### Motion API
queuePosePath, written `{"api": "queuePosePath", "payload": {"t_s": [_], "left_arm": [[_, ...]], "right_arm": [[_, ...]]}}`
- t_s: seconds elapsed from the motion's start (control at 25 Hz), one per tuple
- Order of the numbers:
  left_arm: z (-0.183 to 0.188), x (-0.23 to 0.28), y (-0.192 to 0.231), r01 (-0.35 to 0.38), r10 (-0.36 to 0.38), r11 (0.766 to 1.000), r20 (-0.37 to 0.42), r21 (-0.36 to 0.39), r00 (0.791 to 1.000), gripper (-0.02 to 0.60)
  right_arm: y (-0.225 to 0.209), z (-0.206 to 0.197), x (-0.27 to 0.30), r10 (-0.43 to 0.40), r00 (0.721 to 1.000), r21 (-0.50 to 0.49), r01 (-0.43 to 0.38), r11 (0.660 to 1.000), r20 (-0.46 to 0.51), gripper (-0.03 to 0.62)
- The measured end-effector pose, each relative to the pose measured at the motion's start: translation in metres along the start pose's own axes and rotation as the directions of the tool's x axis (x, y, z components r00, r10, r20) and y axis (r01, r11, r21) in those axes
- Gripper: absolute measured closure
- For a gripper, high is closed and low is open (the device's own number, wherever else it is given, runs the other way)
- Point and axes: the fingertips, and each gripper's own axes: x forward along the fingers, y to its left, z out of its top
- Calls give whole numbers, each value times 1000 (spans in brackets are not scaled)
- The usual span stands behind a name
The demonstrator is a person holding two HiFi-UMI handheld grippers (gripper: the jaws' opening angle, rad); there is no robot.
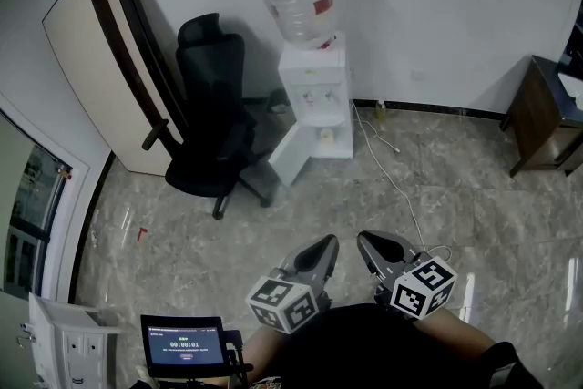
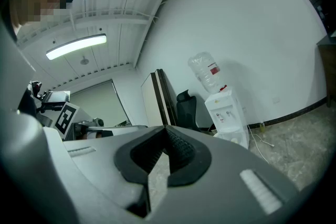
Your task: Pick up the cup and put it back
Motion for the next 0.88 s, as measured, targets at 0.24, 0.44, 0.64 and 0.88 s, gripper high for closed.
{"api": "queuePosePath", "payload": {"t_s": [0.24,0.44,0.64,0.88], "left_arm": [[-2,23,-18,-12,12,1000,-3,5,1000,577],[-11,53,-44,-42,42,999,-1,3,999,577],[-23,81,-64,-78,78,997,6,-7,997,577],[1,111,-70,-104,105,993,22,-63,994,577]], "right_arm": [[-21,12,-14,15,1000,4,-15,1000,0,586],[-48,24,-38,52,999,-19,-52,998,-13,586],[-75,33,-58,90,996,-24,-90,996,-30,586],[-97,73,-63,83,996,-27,-84,996,-31,586]]}}
